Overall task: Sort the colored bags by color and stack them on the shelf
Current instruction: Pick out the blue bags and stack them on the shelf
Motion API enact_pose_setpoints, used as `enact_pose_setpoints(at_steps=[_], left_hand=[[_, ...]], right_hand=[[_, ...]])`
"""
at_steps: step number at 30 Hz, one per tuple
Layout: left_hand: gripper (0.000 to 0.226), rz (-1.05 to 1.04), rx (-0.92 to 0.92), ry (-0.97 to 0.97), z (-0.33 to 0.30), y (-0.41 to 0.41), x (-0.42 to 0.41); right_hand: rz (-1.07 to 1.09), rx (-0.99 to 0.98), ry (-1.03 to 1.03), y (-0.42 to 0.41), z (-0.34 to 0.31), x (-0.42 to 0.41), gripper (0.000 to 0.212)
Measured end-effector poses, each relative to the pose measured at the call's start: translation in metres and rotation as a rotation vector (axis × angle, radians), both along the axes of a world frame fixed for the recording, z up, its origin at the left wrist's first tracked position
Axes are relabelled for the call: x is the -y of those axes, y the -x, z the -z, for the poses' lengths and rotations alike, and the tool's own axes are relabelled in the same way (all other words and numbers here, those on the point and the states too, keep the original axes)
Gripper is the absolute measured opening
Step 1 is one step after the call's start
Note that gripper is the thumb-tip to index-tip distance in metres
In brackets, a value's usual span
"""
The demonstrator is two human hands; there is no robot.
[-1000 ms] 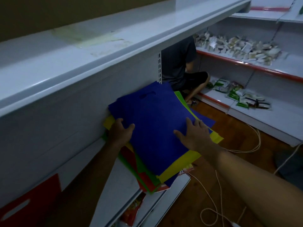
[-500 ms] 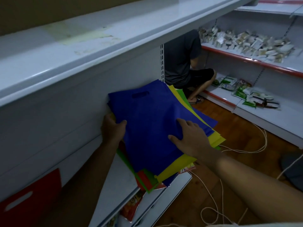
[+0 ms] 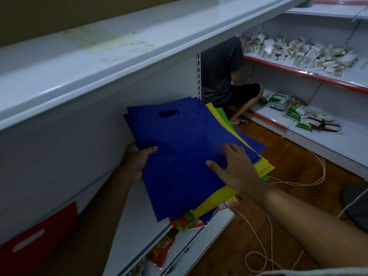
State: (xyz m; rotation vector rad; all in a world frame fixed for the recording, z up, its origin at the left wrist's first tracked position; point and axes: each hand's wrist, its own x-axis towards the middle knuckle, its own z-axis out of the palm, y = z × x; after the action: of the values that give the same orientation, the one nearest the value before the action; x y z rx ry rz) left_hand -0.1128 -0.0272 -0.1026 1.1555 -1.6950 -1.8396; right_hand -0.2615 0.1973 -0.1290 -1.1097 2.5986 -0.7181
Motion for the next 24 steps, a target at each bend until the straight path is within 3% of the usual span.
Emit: enact_pose_setpoints(at_steps=[5,8,11,15,17,20,24], left_hand=[[0.046,0.069,-0.197,-0.161,-0.013,-0.024,0.005],[0.055,0.043,-0.229,-0.159,-0.021,-0.041,0.011],[0.037,-0.06,-0.232,-0.093,-0.033,-0.06,0.01],[0.046,-0.228,-0.091,0.201,-0.049,-0.095,-0.002],[0.051,-0.295,-0.042,0.297,-0.054,-0.12,-0.012],[0.053,-0.358,0.014,0.371,-0.059,-0.164,-0.034],[0.08,-0.451,0.087,0.404,-0.067,-0.232,-0.064]], right_hand=[[0.079,0.274,0.146,0.003,-0.013,0.013,0.102],[0.105,0.355,0.322,-0.012,-0.022,0.017,0.077],[0.032,0.254,0.42,-0.035,-0.031,0.018,0.063],[-0.152,0.109,0.44,-0.071,-0.044,0.014,0.071],[-0.199,0.125,0.417,-0.091,-0.049,0.012,0.061],[-0.221,0.202,0.346,-0.123,-0.05,0.006,0.045],[-0.298,0.246,0.295,-0.174,-0.054,-0.004,0.039]])
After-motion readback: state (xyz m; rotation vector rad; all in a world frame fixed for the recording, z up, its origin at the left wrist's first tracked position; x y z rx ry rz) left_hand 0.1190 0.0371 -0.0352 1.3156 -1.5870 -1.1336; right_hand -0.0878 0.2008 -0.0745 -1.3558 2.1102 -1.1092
